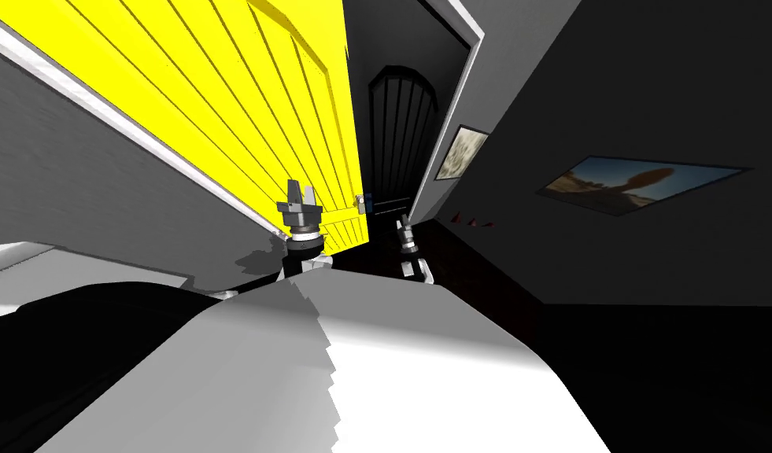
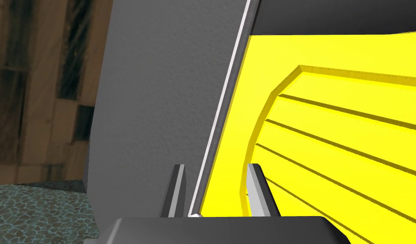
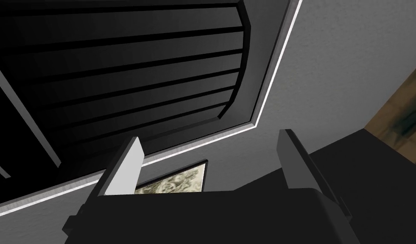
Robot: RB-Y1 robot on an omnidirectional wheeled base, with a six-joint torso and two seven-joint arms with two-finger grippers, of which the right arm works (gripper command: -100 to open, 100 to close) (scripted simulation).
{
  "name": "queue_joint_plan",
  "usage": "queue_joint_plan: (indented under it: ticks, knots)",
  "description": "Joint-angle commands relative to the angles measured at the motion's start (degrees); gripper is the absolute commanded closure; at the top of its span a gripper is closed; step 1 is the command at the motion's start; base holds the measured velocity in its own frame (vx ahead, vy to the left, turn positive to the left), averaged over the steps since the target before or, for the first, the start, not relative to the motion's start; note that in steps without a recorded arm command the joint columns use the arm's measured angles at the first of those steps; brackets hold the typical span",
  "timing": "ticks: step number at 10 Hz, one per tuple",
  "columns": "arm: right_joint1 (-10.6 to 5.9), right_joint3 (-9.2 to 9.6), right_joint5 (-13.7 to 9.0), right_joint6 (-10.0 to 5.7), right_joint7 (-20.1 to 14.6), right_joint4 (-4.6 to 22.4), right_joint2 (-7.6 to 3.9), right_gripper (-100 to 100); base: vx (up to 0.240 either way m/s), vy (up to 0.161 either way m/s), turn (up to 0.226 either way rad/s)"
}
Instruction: Pull the door open
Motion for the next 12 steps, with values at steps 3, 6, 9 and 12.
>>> queue_joint_plan:
  ticks: [3, 6, 9, 12]
  knots:
    - [-2.37, 2.16, 2.6, 0.02, -3.0, 4.4, 0.14, -100, 0.077, 0.041, -0.148]
    - [-4.32, 3.91, 4.7, 0.21, -5.6, 7.8, 0.24, -100, 0.087, 0.049, -0.140]
    - [-6.27, 5.65, 6.8, 0.39, -8.1, 11.2, 0.38, -100, 0.090, 0.064, -0.140]
    - [-8.17, 7.36, 8.9, 0.58, -10.6, 14.5, 0.64, -100, 0.079, 0.050, -0.143]
